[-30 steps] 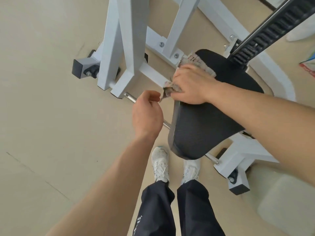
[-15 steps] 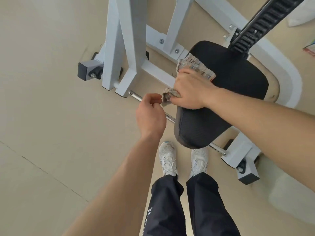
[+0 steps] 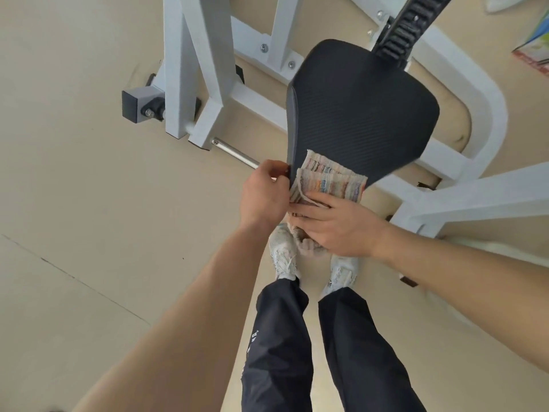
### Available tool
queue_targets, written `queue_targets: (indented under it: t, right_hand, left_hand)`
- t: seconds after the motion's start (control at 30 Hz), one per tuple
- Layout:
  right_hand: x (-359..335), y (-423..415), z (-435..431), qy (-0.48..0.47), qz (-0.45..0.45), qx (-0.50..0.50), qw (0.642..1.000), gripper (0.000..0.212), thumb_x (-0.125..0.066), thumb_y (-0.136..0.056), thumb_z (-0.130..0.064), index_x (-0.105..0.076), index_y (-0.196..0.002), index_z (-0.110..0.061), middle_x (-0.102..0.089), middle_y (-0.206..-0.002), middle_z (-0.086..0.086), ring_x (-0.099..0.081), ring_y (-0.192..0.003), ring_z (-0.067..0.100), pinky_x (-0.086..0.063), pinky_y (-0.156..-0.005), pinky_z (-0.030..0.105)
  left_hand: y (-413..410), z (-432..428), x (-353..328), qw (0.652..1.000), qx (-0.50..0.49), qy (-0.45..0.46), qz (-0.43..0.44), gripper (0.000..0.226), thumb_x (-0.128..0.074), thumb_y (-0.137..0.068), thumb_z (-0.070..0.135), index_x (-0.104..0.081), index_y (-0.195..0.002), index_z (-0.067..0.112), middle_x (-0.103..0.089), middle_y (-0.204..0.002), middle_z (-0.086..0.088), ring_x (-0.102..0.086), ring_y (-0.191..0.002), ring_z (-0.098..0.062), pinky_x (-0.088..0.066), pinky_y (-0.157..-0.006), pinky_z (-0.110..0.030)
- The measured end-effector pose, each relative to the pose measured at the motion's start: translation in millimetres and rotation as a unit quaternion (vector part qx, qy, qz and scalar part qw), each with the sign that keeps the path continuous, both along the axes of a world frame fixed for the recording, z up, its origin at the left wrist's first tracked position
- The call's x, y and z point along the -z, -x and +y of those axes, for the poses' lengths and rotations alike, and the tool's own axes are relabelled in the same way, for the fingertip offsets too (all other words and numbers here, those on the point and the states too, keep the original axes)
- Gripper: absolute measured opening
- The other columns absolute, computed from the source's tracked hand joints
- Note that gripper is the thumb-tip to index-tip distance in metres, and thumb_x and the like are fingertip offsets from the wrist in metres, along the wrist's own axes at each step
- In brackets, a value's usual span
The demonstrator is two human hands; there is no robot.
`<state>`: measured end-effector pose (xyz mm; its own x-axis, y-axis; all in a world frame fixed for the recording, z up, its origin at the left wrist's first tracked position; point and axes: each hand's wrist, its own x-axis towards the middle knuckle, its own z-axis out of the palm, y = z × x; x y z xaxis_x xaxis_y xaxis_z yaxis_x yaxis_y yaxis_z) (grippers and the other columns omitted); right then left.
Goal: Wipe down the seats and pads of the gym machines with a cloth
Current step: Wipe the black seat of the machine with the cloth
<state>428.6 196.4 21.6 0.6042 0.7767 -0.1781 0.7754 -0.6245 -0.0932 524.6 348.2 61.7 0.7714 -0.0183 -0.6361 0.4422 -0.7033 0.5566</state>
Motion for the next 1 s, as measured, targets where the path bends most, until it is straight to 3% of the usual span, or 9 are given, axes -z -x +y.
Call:
queue_targets:
  t: [0.17,0.23,0.33,0.47,0.6,0.7,0.8,0.9,1.0]
  right_hand:
    - [8.8,9.7,-35.3,-0.016,-0.052,-0.014,0.998,0.053,-0.038,-0.098,-0.009,-0.040,-0.151,-0.014,-0.028,-0.165,0.000,-0.021,-0.153,0.029,-0.015,-0.124,0.051]
    - [10.5,0.8,-17.1,-0.021,-0.065,0.015,0.998,0.047,-0.035,-0.102,-0.013,-0.046,-0.148,-0.016,-0.035,-0.162,0.003,-0.025,-0.152,0.032,-0.018,-0.123,0.052]
    - [10.6,-16.6,25.0,-0.026,-0.085,0.077,0.993,0.041,-0.038,-0.100,-0.017,-0.063,-0.131,-0.010,-0.052,-0.150,0.008,-0.034,-0.148,0.031,-0.027,-0.121,0.051]
    - [6.2,-23.3,61.3,-0.045,-0.101,0.218,0.970,0.044,-0.032,-0.100,-0.015,-0.067,-0.127,-0.009,-0.050,-0.152,0.009,-0.038,-0.146,0.028,-0.028,-0.120,0.048]
    - [14.4,12.3,53.3,-0.113,-0.125,0.412,0.895,0.053,-0.044,-0.101,-0.035,-0.048,-0.148,-0.013,-0.036,-0.160,0.012,-0.038,-0.145,0.037,-0.031,-0.116,0.055]
    - [30.1,34.2,66.2,-0.209,-0.100,0.603,0.763,0.071,-0.042,-0.100,-0.042,-0.029,-0.153,0.004,-0.022,-0.161,0.028,-0.020,-0.150,0.047,-0.020,-0.121,0.059]
    - [22.7,16.7,95.7,-0.407,-0.030,0.719,0.563,0.078,-0.037,-0.103,-0.039,-0.009,-0.152,0.015,0.004,-0.163,0.031,-0.001,-0.153,0.047,-0.015,-0.124,0.053]
    - [12.9,-4.2,105.8,-0.533,0.009,0.772,0.345,0.078,-0.037,-0.103,-0.035,0.006,-0.157,0.002,0.018,-0.166,0.016,0.011,-0.156,0.021,-0.004,-0.124,0.025]
    - [18.6,-18.2,86.5,-0.635,0.044,0.750,0.179,0.082,-0.040,-0.098,-0.046,0.006,-0.160,-0.018,-0.002,-0.170,0.004,-0.003,-0.156,0.014,-0.009,-0.127,0.034]
  left_hand:
    - [17.7,-3.1,3.4,0.997,-0.073,0.016,-0.020,0.031,-0.048,-0.089,0.009,-0.068,-0.110,0.020,-0.067,-0.100,0.011,-0.059,-0.083,0.005,-0.039,-0.064,0.001]
    - [16.7,4.0,8.7,0.989,-0.135,0.049,-0.013,0.030,-0.046,-0.087,0.008,-0.068,-0.105,0.019,-0.071,-0.100,0.005,-0.067,-0.090,-0.009,-0.052,-0.079,-0.015]
    - [10.0,18.0,14.4,0.975,-0.213,0.057,0.016,0.026,-0.045,-0.088,0.006,-0.067,-0.096,0.018,-0.072,-0.091,0.000,-0.071,-0.086,-0.021,-0.058,-0.082,-0.037]
    - [-0.6,25.2,7.6,0.986,-0.162,0.016,-0.020,0.028,-0.046,-0.081,0.016,-0.068,-0.096,0.024,-0.073,-0.093,0.005,-0.070,-0.093,-0.016,-0.055,-0.090,-0.041]
    - [-1.9,11.5,-5.0,0.994,-0.026,0.002,-0.105,0.032,-0.046,-0.088,0.014,-0.066,-0.110,0.022,-0.066,-0.105,0.013,-0.062,-0.101,-0.010,-0.048,-0.092,-0.026]
    - [1.3,-2.6,-3.7,0.969,0.136,-0.011,-0.205,0.036,-0.046,-0.090,0.013,-0.062,-0.121,0.022,-0.060,-0.121,0.010,-0.052,-0.114,-0.011,-0.039,-0.100,-0.024]
    - [4.9,-18.2,9.4,0.926,0.273,-0.031,-0.258,0.040,-0.049,-0.088,0.013,-0.063,-0.126,0.018,-0.056,-0.134,0.005,-0.047,-0.123,-0.016,-0.033,-0.105,-0.025]
    - [4.6,-35.4,18.0,0.905,0.331,-0.044,-0.264,0.043,-0.049,-0.090,0.013,-0.062,-0.131,0.017,-0.053,-0.143,0.002,-0.044,-0.132,-0.020,-0.036,-0.111,-0.035]
    - [-1.7,-50.0,22.9,0.896,0.355,-0.057,-0.260,0.044,-0.049,-0.091,0.013,-0.060,-0.133,0.019,-0.049,-0.146,0.004,-0.041,-0.137,-0.019,-0.035,-0.113,-0.036]
